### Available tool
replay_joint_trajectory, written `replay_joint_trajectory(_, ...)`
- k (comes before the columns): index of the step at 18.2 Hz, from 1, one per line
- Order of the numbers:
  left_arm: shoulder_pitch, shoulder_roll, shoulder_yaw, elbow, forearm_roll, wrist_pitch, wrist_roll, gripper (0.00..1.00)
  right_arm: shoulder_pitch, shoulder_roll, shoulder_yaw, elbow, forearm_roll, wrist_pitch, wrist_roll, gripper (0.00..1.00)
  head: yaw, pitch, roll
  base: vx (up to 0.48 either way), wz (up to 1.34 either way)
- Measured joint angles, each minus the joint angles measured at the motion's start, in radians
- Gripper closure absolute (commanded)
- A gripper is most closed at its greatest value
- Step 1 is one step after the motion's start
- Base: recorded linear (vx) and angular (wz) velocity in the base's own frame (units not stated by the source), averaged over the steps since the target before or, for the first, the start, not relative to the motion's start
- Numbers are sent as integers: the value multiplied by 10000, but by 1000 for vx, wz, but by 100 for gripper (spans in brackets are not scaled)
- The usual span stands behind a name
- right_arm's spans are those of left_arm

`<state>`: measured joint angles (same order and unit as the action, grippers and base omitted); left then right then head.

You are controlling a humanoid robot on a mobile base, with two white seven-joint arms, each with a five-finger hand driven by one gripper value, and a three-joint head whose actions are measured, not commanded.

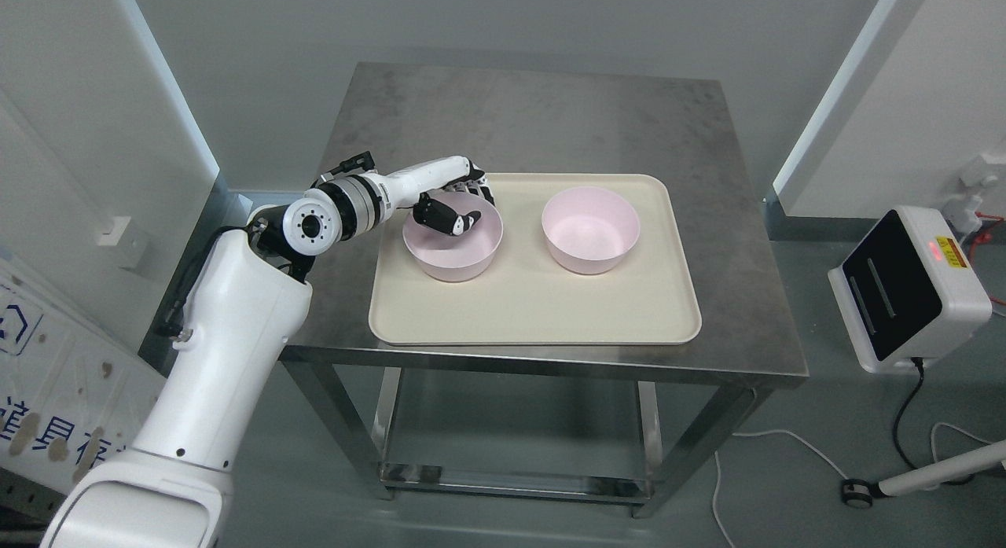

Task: Stack pink IKEA bowls on left shelf middle
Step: 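Hook the left hand fingers over the rim of the nearer pink bowl, then lift the pink bowl and lower it into the other pink bowl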

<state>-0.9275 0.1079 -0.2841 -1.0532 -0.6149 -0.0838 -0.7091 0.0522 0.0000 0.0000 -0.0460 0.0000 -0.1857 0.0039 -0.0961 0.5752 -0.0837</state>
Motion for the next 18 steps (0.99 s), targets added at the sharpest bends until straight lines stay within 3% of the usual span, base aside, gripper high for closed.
replay_joint_trajectory(14, -717, -572, 763, 161, -229, -350, -427, 100, 0, 0, 0, 0, 0, 0, 49, 0, 0, 1, 0, 0, 0)
replay_joint_trajectory(18, -1259, -727, 482, 119, 73, -278, -574, 99, 0, 0, 0, 0, 0, 0, 40, 0, 0, 1, 0, 0, 0)
